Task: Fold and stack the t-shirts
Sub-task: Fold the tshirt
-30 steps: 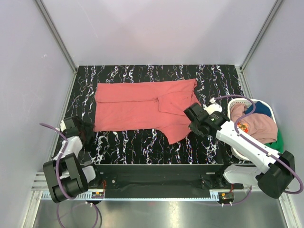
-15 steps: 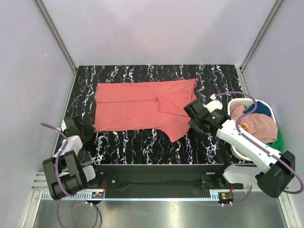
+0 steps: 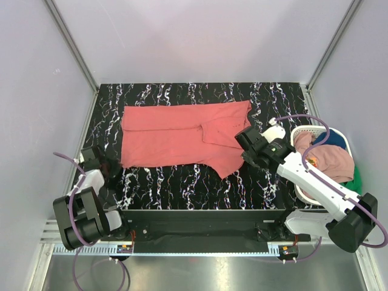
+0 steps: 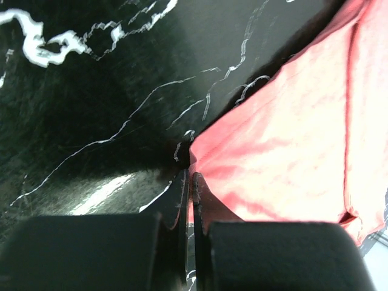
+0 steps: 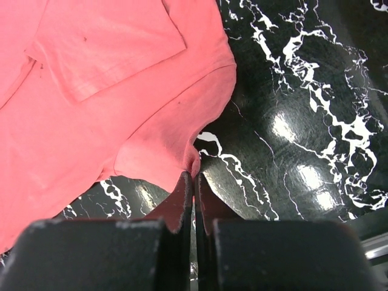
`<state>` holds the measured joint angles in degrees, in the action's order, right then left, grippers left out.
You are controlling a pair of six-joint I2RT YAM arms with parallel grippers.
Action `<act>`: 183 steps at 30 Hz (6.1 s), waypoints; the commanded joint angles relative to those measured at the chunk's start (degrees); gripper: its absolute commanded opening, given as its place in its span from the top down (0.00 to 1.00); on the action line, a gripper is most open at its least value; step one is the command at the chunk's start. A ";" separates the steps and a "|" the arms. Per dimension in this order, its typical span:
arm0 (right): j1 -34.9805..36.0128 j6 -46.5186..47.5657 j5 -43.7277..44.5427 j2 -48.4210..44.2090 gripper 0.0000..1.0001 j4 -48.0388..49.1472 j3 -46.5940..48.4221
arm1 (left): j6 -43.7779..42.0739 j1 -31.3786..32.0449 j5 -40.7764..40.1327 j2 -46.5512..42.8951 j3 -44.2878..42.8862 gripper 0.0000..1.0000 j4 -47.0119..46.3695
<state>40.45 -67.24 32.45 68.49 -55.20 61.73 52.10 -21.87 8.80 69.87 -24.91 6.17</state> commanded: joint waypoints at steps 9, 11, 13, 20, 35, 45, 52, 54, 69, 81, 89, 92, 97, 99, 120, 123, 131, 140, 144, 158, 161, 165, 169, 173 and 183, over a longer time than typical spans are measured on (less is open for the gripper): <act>0.33 4.57 7.89 0.07 1.00 -0.18 6.38 | -7.97 1.83 -4.58 -1.67 -11.12 1.00 6.92; 0.33 6.24 8.33 0.33 1.00 1.14 6.82 | -8.24 2.62 -4.23 -1.14 -11.83 1.00 7.10; -0.10 8.08 8.60 1.12 1.00 1.85 7.43 | -9.29 3.41 -4.66 0.09 -13.67 1.00 8.24; -6.33 14.68 6.23 4.46 1.00 5.71 10.50 | -13.33 5.96 -7.83 3.43 -20.43 1.00 11.93; -16.89 29.18 -2.38 17.02 1.00 15.91 19.20 | -17.20 9.21 -10.38 19.16 -36.52 1.00 17.03; -19.09 34.37 -6.69 30.98 1.00 17.23 27.91 | -19.14 9.91 -12.05 29.71 -46.72 1.00 18.43; -20.49 36.30 -6.87 38.02 1.00 15.74 34.85 | -19.93 10.53 -12.93 36.21 -52.61 1.00 20.89; -21.02 36.74 -6.69 39.00 1.00 15.30 35.73 | -19.93 10.88 -13.89 37.27 -53.40 1.00 21.16; -21.55 39.12 -6.61 43.04 1.00 12.57 44.17 | -19.66 12.11 -17.41 39.82 -56.83 1.00 22.39; -23.13 39.21 -8.54 49.10 1.00 12.66 47.51 | -19.84 12.90 -20.31 44.12 -61.58 1.00 25.64; -23.75 39.55 -10.65 55.96 0.73 6.26 58.31 | -19.75 13.25 -22.85 43.26 -66.32 0.50 30.39; -23.66 38.86 -12.32 55.44 0.56 3.35 59.65 | -21.50 14.22 -25.75 37.90 -65.45 0.46 31.09; -23.48 35.34 -18.27 48.24 0.47 6.06 50.43 | -22.48 15.80 -20.42 28.15 -51.06 0.48 23.30; -23.22 33.59 -21.53 45.25 0.48 8.77 45.00 | -22.13 15.98 -18.30 26.03 -44.22 0.49 20.65; -19.09 13.46 -30.78 44.89 0.54 27.16 22.64 | -21.42 18.00 -20.48 28.39 -37.31 0.57 15.53; -19.09 12.05 -29.29 45.68 0.55 27.52 22.99 | -21.68 18.09 -21.89 29.80 -39.33 0.60 16.94; -19.09 9.15 -28.40 47.96 0.52 26.19 23.69 | -22.65 18.09 -23.91 30.94 -41.45 0.74 17.91; -19.09 7.65 -28.49 49.98 0.56 27.86 24.31 | -23.18 18.09 -23.56 32.61 -43.12 1.00 18.35; -19.09 7.56 -28.23 50.60 0.60 27.78 25.01 | -23.53 18.09 -25.23 32.53 -43.38 1.00 19.31; -19.09 10.55 -24.54 49.73 1.00 26.20 27.74 | -24.76 18.09 -26.11 31.30 -43.04 1.00 19.75; -19.09 12.04 -23.57 49.11 1.00 25.32 29.49 | -24.85 18.09 -26.02 31.21 -43.12 1.00 19.49; -19.09 13.89 -24.35 49.90 1.00 25.14 32.83 | -24.85 18.09 -26.29 31.30 -43.38 1.00 20.19; -19.09 16.87 -25.06 53.14 1.00 24.61 38.97 | -24.68 18.09 -26.99 31.30 -43.39 1.00 20.72; -19.09 20.65 -26.46 56.83 1.00 24.88 45.46 | -23.88 18.00 -27.96 31.74 -43.56 1.00 21.16; -19.18 28.04 -29.63 68.26 1.00 21.89 59.72 | -21.07 18.00 -29.80 32.53 -44.09 1.00 22.12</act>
<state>21.37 -43.33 4.25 134.54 -32.29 116.90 29.85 -4.01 -18.24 102.50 -66.43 28.05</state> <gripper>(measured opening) 0.010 0.008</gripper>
